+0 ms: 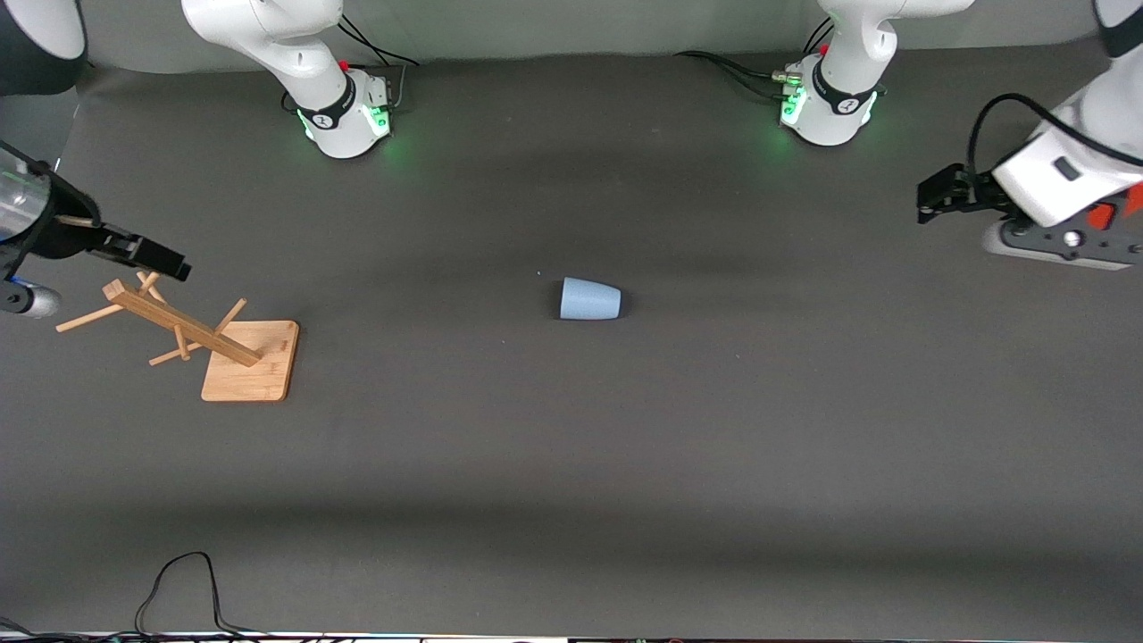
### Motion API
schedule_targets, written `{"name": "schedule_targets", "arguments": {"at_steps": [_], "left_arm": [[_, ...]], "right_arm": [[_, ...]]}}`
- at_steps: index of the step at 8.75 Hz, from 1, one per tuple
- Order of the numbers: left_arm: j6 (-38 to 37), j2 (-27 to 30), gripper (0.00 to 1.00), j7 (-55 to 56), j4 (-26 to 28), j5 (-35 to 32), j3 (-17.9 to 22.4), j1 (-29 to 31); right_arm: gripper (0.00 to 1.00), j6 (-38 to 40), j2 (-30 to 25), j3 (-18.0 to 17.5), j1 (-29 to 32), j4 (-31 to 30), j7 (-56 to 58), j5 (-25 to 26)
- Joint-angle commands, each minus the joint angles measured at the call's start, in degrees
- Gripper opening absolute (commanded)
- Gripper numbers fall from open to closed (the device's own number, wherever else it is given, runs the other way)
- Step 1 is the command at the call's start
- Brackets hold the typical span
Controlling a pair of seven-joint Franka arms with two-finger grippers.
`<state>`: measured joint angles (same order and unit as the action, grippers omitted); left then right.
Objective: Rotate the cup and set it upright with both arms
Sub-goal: 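Withdraw the right gripper while the left gripper reaches the cup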
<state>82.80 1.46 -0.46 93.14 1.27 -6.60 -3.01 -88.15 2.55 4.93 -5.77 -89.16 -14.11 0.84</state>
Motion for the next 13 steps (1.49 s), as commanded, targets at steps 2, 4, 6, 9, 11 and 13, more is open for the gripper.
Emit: {"name": "schedule_targets", "arguments": {"at_steps": [2,4,6,9,11,13], "left_arm": [[-1.24,-2.24,1.0,15.09,-1.47,-2.22,-7.17,-5.85],[-1.59,-10.37,1.0,26.07,-6.88,-12.02,-12.18,-14.26],[-7.1,-25.03,1.0,32.08,-20.38,-21.97,-12.3,-26.73],[-6.17,-42.89,1.0,36.32,-35.88,-32.0,-11.77,-40.11],[2.14,-48.28,0.99,36.24,-36.8,-34.91,-11.25,-44.26],[11.46,-54.25,0.99,36.32,-38.63,-35.37,-3.73,-51.53]], "right_arm": [[1.0,-6.32,-3.6,-0.28,1.37,-5.5,10.66,0.31],[1.0,-6.42,-2.99,0.34,1.29,-3.93,12.43,0.4],[1.0,-6.42,-2.37,0.52,1.46,-2.95,14.8,0.4],[1.0,-6.42,-1.31,0.52,1.55,-1.72,15.6,0.4],[1.0,-6.07,-1.32,0.52,1.46,-1.72,15.6,0.31],[1.0,-5.89,-1.49,0.52,1.37,-1.89,15.6,0.22]]}}
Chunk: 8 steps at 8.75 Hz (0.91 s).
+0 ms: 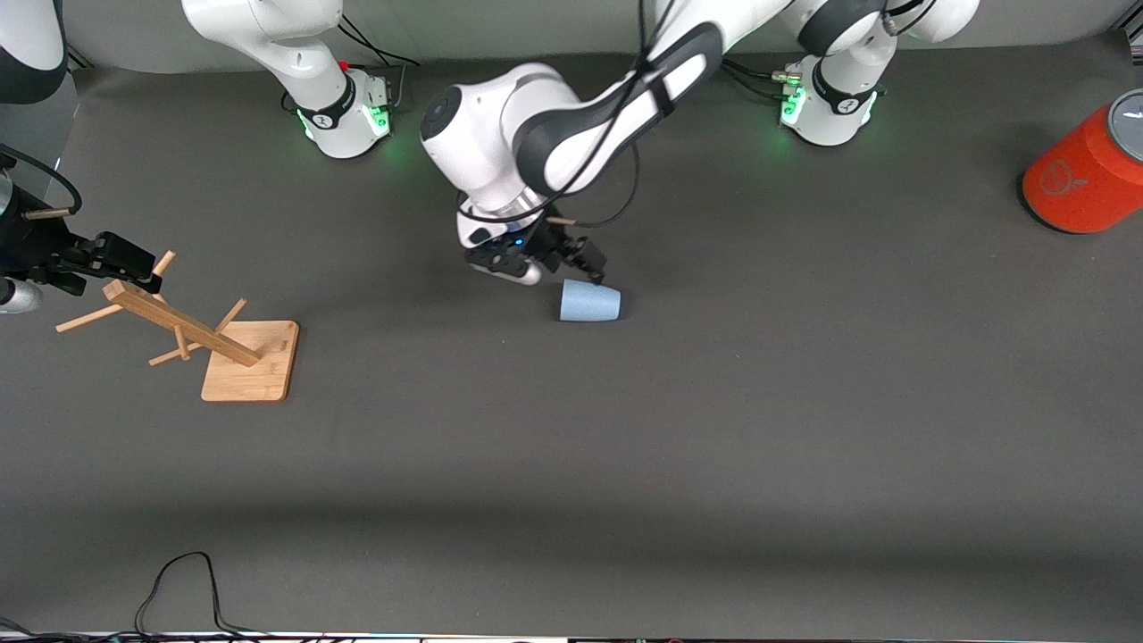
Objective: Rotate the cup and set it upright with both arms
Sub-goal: 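Grasp the lying blue cup by its rim with the left gripper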
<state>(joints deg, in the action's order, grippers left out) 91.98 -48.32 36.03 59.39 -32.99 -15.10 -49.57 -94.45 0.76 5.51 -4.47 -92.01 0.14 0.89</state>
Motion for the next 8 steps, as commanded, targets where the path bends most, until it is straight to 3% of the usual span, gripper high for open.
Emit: {"name": "schedule_targets", "arguments": {"at_steps": [1,8], "left_arm": [[4.07,-7.37,0.99,-0.17,-6.11,-1.11,6.21,-6.06],[5.93,-12.14,0.94,-6.92,-4.03,-2.17,6.75,-6.42]], "right_arm": [[1.0,0.41,0.3,-0.06,-0.1,1.04,1.36,0.17],[1.0,0.23,0.65,-0.15,0.08,1.13,1.27,-0.01]]}}
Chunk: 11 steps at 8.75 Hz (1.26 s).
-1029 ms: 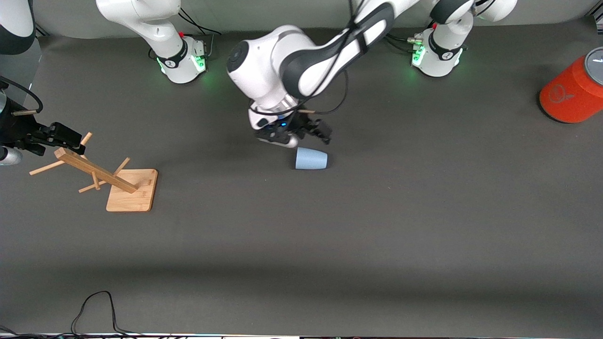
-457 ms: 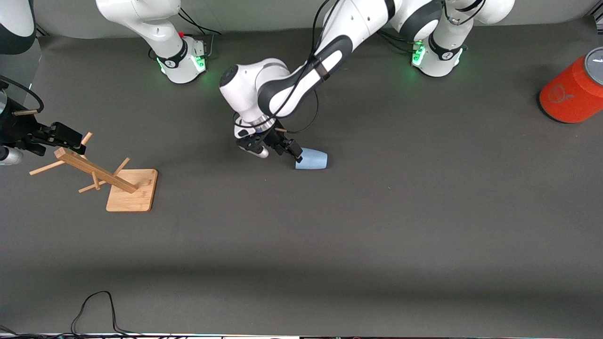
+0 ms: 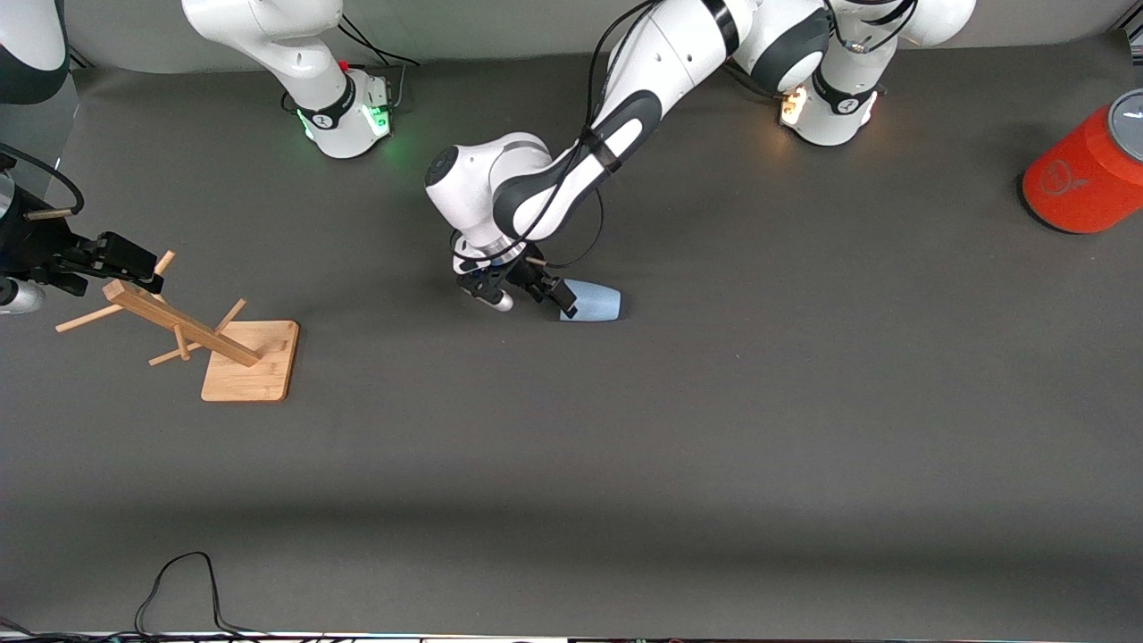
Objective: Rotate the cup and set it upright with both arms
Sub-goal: 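Grasp the lying blue cup by its rim with the left gripper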
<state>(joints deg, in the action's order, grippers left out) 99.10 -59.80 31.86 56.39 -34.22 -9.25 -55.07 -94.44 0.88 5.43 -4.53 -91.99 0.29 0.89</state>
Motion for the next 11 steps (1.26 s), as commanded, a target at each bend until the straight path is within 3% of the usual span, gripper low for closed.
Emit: {"name": "schedule_targets", "arguments": {"at_steps": [1,3,6,7,11], "left_arm": [[-2.24,-0.67,0.93,-4.07,-0.85,-1.11,0.9,-0.92],[-4.96,-0.67,0.83,-6.98,-0.06,-2.43,0.9,-1.0],[-6.64,-0.49,0.31,-12.51,-0.14,-2.51,0.9,-1.27],[-6.64,-0.49,0.03,-12.61,-0.14,-2.51,0.9,-1.27],[-8.05,0.91,0.0,-16.3,-0.93,-2.25,0.9,-0.65]], "right_arm": [[1.0,0.23,0.44,0.02,-0.04,1.03,0.86,-0.1],[1.0,0.14,0.44,0.02,0.13,1.03,0.68,-0.53],[1.0,0.49,-0.09,0.19,0.13,0.59,0.94,-0.62],[1.0,0.4,-0.09,0.46,0.22,0.5,1.12,-0.62],[1.0,0.4,0.09,1.07,0.13,0.5,3.76,-1.85]]}}
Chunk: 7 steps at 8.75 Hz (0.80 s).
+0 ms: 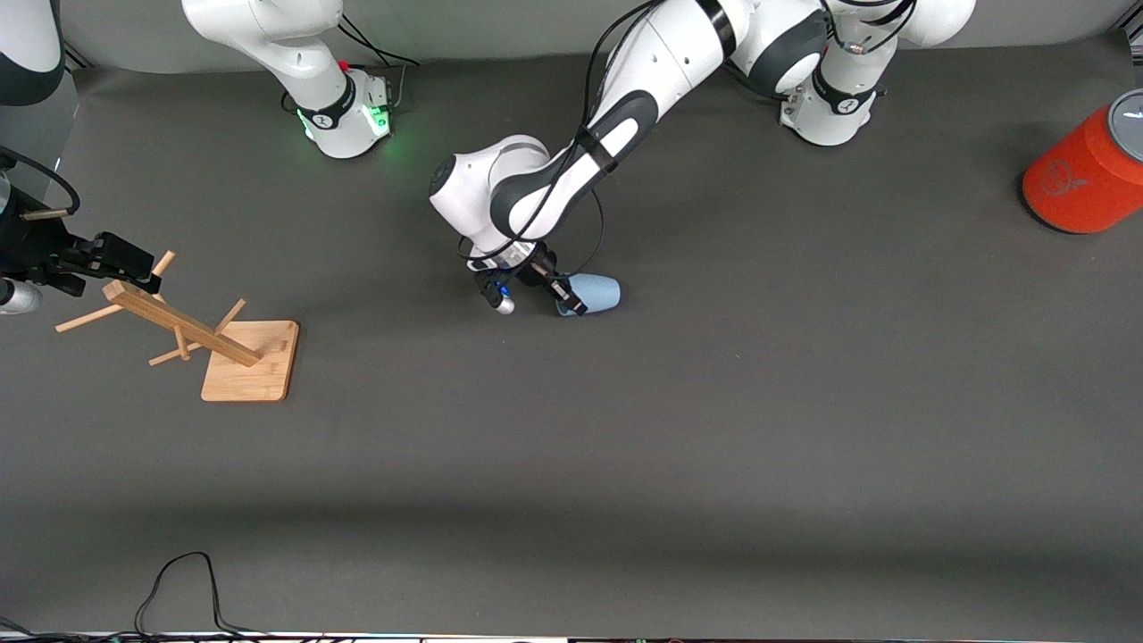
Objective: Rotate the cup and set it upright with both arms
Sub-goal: 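Grasp the lying blue cup by its rim with the left gripper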
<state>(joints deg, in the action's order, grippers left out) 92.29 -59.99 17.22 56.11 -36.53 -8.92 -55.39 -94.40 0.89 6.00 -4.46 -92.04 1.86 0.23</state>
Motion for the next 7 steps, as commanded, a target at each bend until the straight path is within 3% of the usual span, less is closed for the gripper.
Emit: {"name": "schedule_targets", "arguments": {"at_steps": [1,5,7], "left_arm": [[-1.93,1.88,0.0,-1.75,-1.09,0.49,0.49,0.1],[-2.2,8.64,0.0,-2.01,-1.62,8.55,-0.39,10.27],[0.07,12.85,0.0,-4.89,-1.18,18.19,-0.39,17.65]], "right_arm": [[1.0,0.44,-0.01,0.59,0.07,0.54,2.18,-1.2],[1.0,0.62,-0.09,0.68,0.07,0.45,0.95,-1.37],[1.0,1.06,-0.09,0.68,0.07,0.37,-0.19,-1.73]]}}
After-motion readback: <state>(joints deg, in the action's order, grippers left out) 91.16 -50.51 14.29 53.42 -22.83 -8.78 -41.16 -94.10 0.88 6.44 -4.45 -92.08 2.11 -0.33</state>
